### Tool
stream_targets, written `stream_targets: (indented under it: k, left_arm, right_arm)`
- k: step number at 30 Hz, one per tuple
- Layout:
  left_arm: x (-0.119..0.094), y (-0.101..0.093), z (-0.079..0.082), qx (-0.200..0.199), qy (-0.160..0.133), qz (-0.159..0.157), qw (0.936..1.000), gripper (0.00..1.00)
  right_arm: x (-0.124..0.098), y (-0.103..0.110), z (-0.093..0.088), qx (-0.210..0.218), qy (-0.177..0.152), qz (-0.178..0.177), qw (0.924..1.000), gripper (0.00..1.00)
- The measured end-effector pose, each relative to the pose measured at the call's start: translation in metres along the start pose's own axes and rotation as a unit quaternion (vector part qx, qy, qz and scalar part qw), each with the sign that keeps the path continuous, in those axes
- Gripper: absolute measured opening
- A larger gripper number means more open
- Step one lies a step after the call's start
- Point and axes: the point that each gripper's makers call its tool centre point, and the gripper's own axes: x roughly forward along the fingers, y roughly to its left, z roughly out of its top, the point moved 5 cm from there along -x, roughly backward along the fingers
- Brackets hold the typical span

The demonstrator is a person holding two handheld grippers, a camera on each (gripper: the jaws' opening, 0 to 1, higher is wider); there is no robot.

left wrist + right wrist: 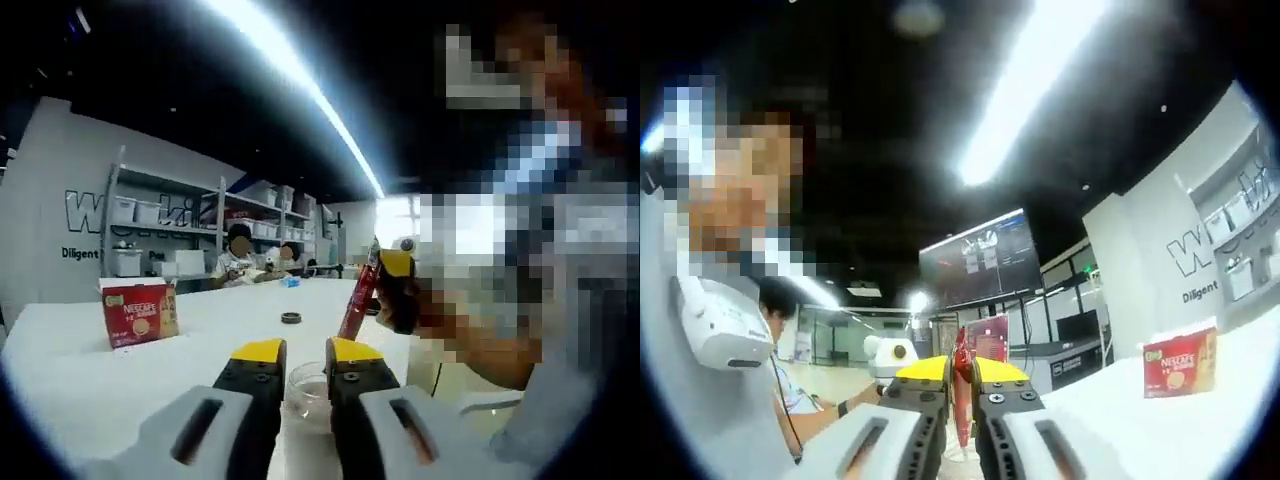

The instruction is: Tear open the coffee pouch, take out the coffee, and pour the coffee from the pouch into the cup

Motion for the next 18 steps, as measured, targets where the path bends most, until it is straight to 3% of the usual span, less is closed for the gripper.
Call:
stream_targets:
  k: [8,12,18]
  left_arm:
    - [-0.009,0.003,-0.026,-0.033,0.003,0.022,0.9992,0.18]
    - [-0.011,0.002,-0.028,-0.058,-0.017,0.02,0.9979,0.18]
    - [-0.01,0.004,-0.033,-0.058,-0.013,0.025,0.9979,0.18]
  right_arm:
    - [0.011,-0.004,-0.002,-0.003,0.051,-0.011,0.9986,0.09]
    - [0.016,-0.007,0.0,-0.012,0.075,-0.016,0.997,0.09]
    - [0.029,-0.005,0.005,-0.021,0.116,-0.001,0.993,0.09]
